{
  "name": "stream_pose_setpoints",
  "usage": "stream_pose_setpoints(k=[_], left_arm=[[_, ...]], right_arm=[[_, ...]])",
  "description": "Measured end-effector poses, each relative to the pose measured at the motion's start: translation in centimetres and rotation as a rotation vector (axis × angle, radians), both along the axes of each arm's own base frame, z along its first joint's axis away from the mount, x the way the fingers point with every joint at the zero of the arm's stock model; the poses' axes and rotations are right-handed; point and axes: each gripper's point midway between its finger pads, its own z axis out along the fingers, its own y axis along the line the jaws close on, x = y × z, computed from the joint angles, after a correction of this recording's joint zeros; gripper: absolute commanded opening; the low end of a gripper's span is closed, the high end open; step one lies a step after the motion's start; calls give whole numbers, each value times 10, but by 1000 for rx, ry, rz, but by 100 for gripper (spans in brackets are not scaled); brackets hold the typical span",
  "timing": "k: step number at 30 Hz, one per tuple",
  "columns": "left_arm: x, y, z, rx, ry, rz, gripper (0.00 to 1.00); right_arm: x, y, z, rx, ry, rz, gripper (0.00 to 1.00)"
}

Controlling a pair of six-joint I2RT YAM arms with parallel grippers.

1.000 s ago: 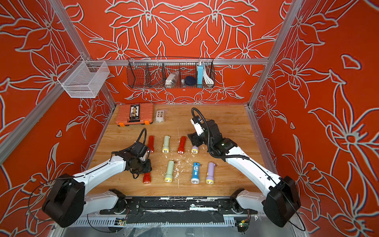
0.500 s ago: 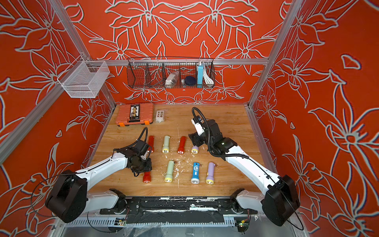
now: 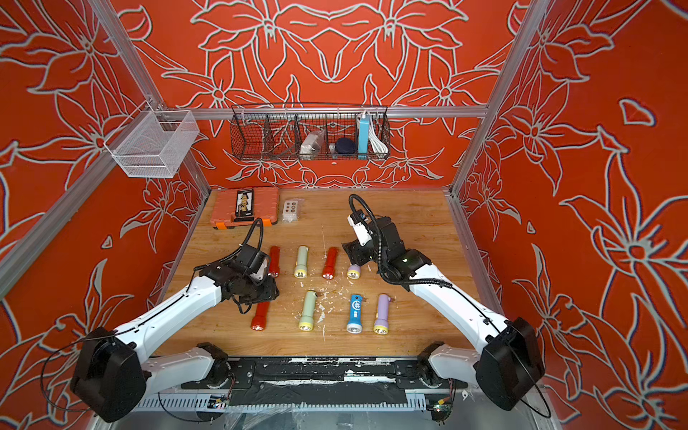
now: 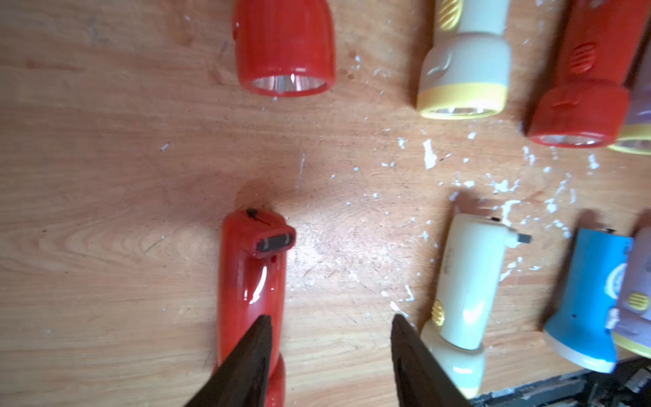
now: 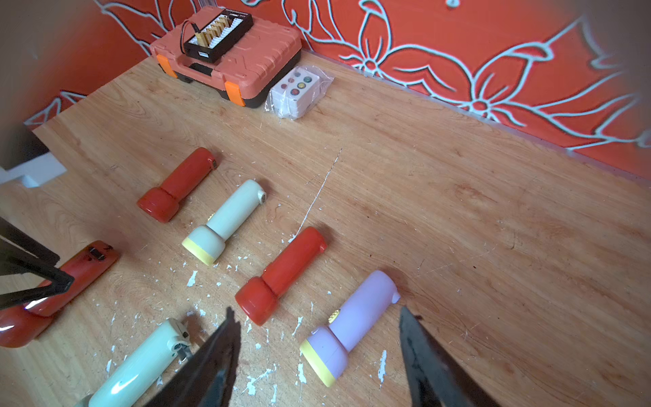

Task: Close the plug at the bottom of the flashlight
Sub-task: Place the flashlight at the center of the board, then pick up the flashlight from the center of the board.

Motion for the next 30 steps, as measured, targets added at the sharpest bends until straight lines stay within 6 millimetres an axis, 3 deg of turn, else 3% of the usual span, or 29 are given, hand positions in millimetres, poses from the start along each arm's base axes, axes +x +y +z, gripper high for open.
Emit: stream_pose_setpoints(k=[6, 15, 23, 30], left_arm=[[0, -2, 13, -21, -23, 7, 57], [-6, -9, 14, -39, -11, -9, 61], [-14, -49, 17, -99, -20, -79, 65], [-21, -82, 7, -77, 13, -156, 66]], right_arm=[[0, 0, 0, 0, 0, 0, 74], [0, 0, 0, 0, 0, 0, 74], [0, 0, 0, 0, 0, 0, 74], [0, 0, 1, 2, -3, 0, 74]])
